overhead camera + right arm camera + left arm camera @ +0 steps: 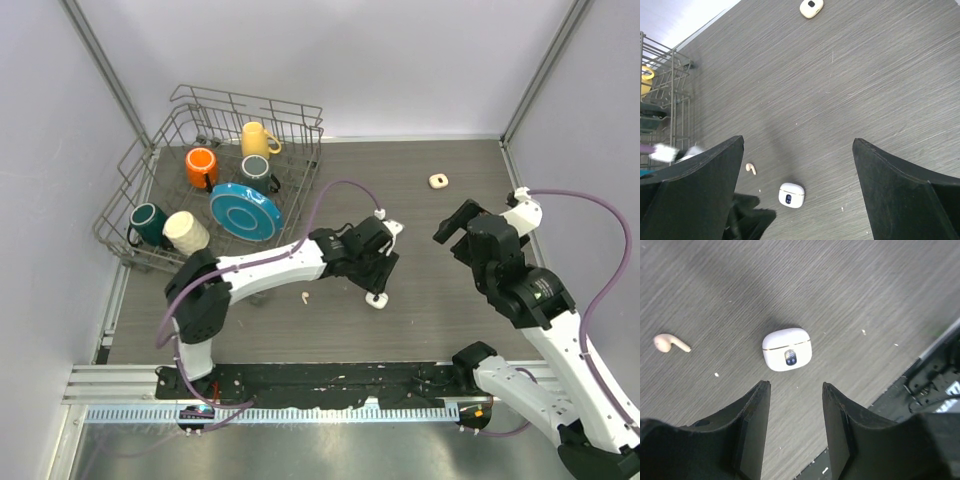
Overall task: Insert the wireless bluetooth earbuds into the charging case
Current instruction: Pick up the charging case at the center of the board.
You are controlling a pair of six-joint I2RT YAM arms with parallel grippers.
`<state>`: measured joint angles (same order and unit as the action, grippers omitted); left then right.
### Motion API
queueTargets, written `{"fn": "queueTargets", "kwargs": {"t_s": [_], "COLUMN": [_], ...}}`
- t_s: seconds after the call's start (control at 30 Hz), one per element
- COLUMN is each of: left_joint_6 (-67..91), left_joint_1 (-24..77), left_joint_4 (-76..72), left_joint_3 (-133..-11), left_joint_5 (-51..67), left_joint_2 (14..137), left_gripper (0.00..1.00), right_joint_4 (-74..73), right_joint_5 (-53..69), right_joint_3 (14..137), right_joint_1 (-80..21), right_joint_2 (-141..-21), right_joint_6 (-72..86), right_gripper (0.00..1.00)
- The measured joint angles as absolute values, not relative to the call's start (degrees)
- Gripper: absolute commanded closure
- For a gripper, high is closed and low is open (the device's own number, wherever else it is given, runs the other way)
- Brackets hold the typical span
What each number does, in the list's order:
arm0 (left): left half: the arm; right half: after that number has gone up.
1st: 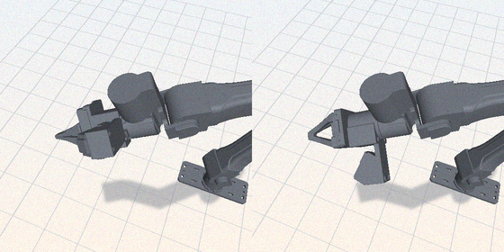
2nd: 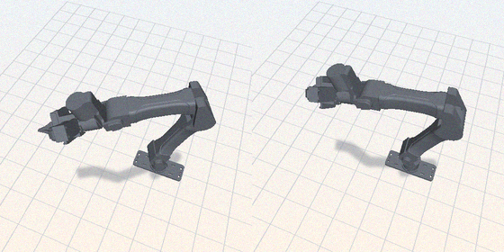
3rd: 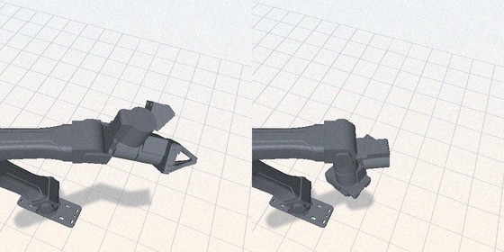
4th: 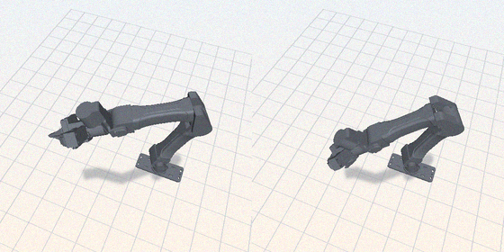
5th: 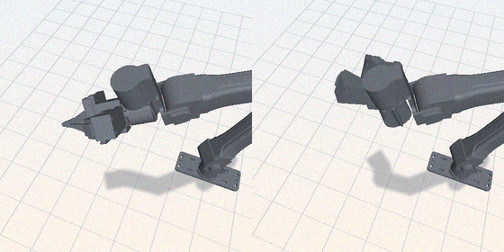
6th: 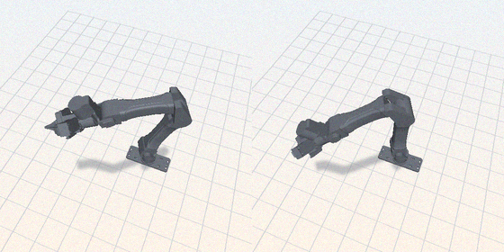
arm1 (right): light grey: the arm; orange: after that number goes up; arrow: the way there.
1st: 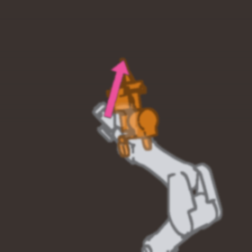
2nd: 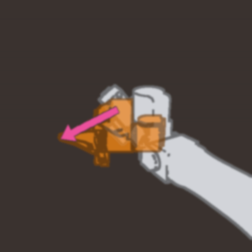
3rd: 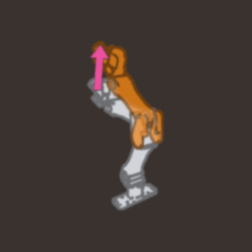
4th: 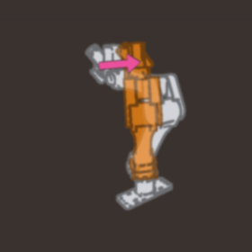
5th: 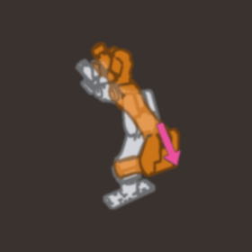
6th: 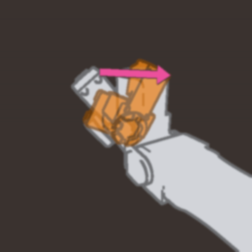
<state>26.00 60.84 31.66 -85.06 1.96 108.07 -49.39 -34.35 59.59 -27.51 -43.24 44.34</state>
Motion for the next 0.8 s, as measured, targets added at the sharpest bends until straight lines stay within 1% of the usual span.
{"fn": "queueTargets", "kwargs": {"t_s": [0.27,0.33,0.37,0.4,0.47,0.67,0.8], "left_joint_6": [24.14,23.07,22.31,21.69,20.25,18.41,18.46], "left_joint_1": [60.84,60.84,60.84,60.84,60.84,60.73,60.71], "left_joint_4": [29.58,28.73,28.21,27.57,26.44,22.2,19.77], "left_joint_3": [-80.07,-78.02,-76.58,-74.85,-71.59,-61.91,-58.13], "left_joint_5": [-0.21,-1.58,-2.52,-3.75,-6.11,-13.04,-17.37], "left_joint_2": [93.12,88.88,86.59,84.05,79.0,63.75,56.8], "left_gripper": [0.51,0.48,0.43,0.27,0.01,0.0,0.0], "right_joint_4": [-49.54,-49.52,-49.5,-49.39,-48.93,-46.06,-44.38], "right_joint_5": [-35.38,-34.89,-34.2,-33.65,-32.01,-28.82,-25.67], "right_joint_3": [60.66,60.99,61.19,61.28,61.3,61.12,61.54], "right_joint_1": [-26.89,-26.3,-25.93,-25.61,-24.95,-23.79,-20.99], "right_joint_2": [-47.42,-49.34,-50.74,-51.62,-54.13,-55.18,-58.17], "right_joint_6": [42.28,41.56,41.06,40.8,40.49,40.4,40.62], "right_gripper": [0.0,0.0,0.0,0.0,0.0,0.0,0.0]}}
